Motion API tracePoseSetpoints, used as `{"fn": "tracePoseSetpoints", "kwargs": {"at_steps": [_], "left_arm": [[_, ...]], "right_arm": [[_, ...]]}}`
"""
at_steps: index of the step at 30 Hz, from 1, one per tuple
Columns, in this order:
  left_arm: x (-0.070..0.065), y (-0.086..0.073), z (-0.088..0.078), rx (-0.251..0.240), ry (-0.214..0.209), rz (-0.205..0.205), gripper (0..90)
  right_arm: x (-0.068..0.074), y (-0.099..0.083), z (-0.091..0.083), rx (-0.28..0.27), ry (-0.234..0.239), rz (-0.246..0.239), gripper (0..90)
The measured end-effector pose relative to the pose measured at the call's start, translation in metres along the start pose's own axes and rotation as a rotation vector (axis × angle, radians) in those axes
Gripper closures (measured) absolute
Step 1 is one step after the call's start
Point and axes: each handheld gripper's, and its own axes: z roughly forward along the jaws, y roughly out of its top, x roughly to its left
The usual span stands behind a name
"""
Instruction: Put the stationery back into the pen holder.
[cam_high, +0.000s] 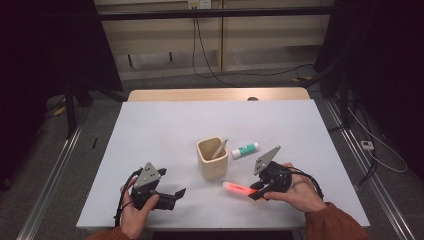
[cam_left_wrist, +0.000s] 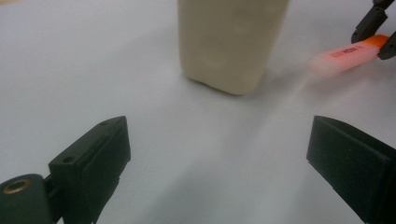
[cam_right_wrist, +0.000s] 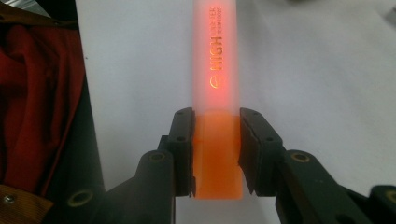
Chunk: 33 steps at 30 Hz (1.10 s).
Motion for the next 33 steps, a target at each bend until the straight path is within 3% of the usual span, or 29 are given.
{"fn": "tracePoseSetpoints", "kwargs": {"at_steps": [4, 9, 16, 18, 25, 29, 33], "left_arm": [[-0.009, 0.001, 0.004, -0.008, -0.003, 0.042, 6.3], [-0.016, 0.002, 0.008, 0.005, -0.028, 0.058, 7.5], [-0.031, 0.006, 0.01, -0.004, -0.015, 0.156, 7.0], [-0.034, 0.006, 0.013, 0.002, -0.038, 0.174, 6.3], [-0.046, 0.009, 0.017, 0.027, -0.004, 0.299, 6.3], [-0.053, 0.01, 0.017, 0.044, 0.027, 0.398, 6.5], [-0.057, 0.01, 0.02, 0.041, 0.059, 0.441, 6.5]], "right_arm": [[0.004, 0.006, 0.001, -0.011, 0.01, -0.007, 67.8], [0.008, 0.016, 0.006, -0.011, 0.019, -0.015, 67.9], [0.014, 0.028, 0.012, -0.023, 0.043, -0.04, 67.9], [0.015, 0.029, 0.012, -0.023, 0.037, -0.046, 67.9], [0.016, 0.038, 0.014, -0.03, 0.047, -0.053, 67.9], [0.018, 0.044, 0.015, -0.025, 0.051, -0.061, 67.9], [0.018, 0.048, 0.017, -0.017, 0.047, -0.064, 67.9]]}}
